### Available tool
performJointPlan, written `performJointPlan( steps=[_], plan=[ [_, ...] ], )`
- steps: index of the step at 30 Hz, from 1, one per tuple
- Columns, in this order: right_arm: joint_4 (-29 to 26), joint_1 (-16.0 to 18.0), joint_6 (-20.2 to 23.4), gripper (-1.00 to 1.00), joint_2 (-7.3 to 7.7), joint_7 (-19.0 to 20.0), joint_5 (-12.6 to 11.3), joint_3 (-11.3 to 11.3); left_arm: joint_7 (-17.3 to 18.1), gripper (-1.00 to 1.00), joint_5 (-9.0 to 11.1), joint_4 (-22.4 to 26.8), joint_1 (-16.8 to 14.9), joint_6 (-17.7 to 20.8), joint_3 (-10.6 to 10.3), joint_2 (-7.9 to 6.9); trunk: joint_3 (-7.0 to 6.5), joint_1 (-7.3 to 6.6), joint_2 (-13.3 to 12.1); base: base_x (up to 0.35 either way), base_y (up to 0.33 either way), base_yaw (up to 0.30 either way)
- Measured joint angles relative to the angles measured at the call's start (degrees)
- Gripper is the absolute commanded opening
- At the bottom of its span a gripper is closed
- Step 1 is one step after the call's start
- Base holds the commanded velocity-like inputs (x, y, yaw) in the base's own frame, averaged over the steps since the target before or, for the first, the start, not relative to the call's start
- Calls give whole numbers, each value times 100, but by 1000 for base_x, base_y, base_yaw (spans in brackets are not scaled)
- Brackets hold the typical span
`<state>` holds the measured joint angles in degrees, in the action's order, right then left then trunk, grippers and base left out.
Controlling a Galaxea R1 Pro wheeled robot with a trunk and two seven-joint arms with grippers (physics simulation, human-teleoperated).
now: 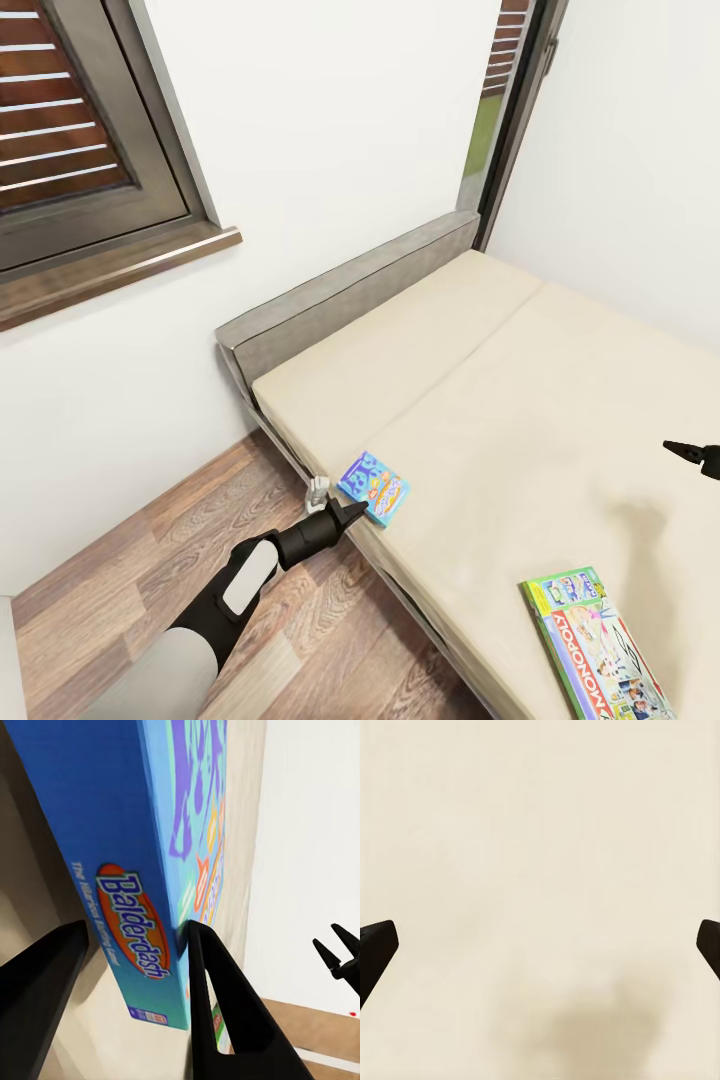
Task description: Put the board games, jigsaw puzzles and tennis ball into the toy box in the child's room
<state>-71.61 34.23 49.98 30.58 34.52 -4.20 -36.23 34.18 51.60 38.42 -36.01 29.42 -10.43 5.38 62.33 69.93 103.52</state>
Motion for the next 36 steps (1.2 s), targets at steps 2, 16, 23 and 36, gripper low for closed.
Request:
performJointPlan(
  steps=[2, 16, 23, 36],
  plan=[
    [0, 0, 0, 100, 0, 0, 1, 0, 0, -100, 0, 0, 0, 0, 0, 0, 0, 0, 0, 0, 0, 0],
    [0, 0, 0, 100, 0, 0, 3, 0, 0, -100, 0, 0, 0, -6, 0, 1, 0, 0, 0, 0, 0, 0],
    [0, 0, 0, 100, 0, 0, 4, 0, 0, -100, -7, 26, 4, -19, -30, 11, 0, 0, 0, 0, 0, 0],
    [25, -1, -6, 100, -2, -7, 7, 0, -47, -100, 20, 511, 72, -4, -566, 45, 0, 0, 0, 0, 0, 0]
  ],
)
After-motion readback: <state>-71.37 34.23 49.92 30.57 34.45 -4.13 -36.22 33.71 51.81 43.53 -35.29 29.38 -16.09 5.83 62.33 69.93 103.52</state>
